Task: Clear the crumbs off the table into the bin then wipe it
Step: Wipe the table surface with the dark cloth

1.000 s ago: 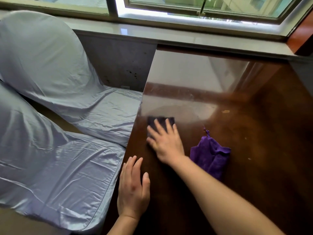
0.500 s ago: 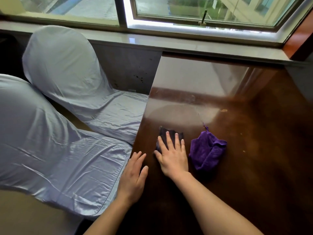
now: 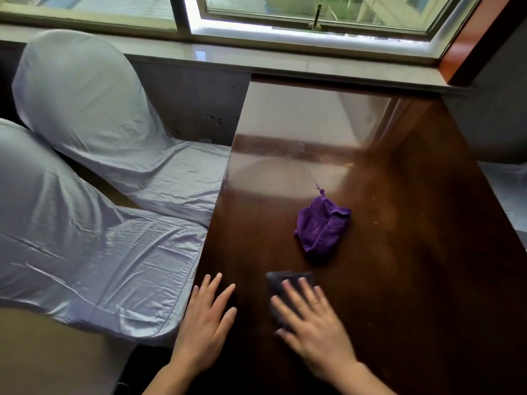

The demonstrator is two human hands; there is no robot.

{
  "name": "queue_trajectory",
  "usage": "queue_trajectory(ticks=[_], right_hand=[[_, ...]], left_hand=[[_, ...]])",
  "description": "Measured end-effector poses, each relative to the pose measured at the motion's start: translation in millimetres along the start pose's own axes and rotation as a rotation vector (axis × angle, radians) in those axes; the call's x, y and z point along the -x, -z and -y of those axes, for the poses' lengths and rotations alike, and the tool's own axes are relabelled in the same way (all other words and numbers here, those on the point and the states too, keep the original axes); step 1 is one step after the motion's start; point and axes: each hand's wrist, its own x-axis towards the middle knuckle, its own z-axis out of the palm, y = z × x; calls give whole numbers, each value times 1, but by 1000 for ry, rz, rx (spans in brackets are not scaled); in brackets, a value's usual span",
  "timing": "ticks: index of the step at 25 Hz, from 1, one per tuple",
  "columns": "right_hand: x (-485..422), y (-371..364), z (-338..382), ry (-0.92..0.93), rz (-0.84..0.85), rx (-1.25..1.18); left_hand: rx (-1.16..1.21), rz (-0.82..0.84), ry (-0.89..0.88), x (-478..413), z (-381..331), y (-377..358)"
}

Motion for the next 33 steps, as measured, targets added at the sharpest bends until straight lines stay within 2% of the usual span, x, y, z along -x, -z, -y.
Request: queue_trajectory(ticks=[4,6,7,9,10,14,17,19,22,24,27,30,31,32,33], right_hand=[[48,18,-91,-563,93,-23],[61,29,-105,-766,129,-117],[63,27,-97,-788,92,-119],[68,18,-50,-703,69,-89],[70,11,-15,-604,59,-72],[72,-19,122,-22,-60,-57],[72,-25,156,87,-41,-107],[89,-28,131,69,-106,-102],[143,-34,68,2,-65,59],[177,-35,19,-214,-91,60],[214,-20,-68,-673,-75,9],[197,5,-113,-1034,-35,-140],[181,10,-109,-1061,-54,-164],[166,8,-96,-1000,-79,-160],[156,1,-75,-850,-66,-125]], left_hand=[[-166,33,-18,27,2,-6],[-223,44,-37,38,-2,-10],[-237,49,-42,42,-3,-12],[-220,43,-32,46,-5,-13],[-175,34,-16,45,-7,-13],[135,-24,117,32,-15,-5],[63,0,99,32,-14,-5],[-79,-3,70,36,-21,-10],[-212,37,30,45,-50,-28],[-266,86,-2,48,-73,-45],[-360,143,-67,46,-102,-68],[-397,160,-101,42,-125,-86],[-408,165,-97,41,-132,-91],[-417,162,-89,41,-138,-95],[-420,157,-76,40,-141,-98]])
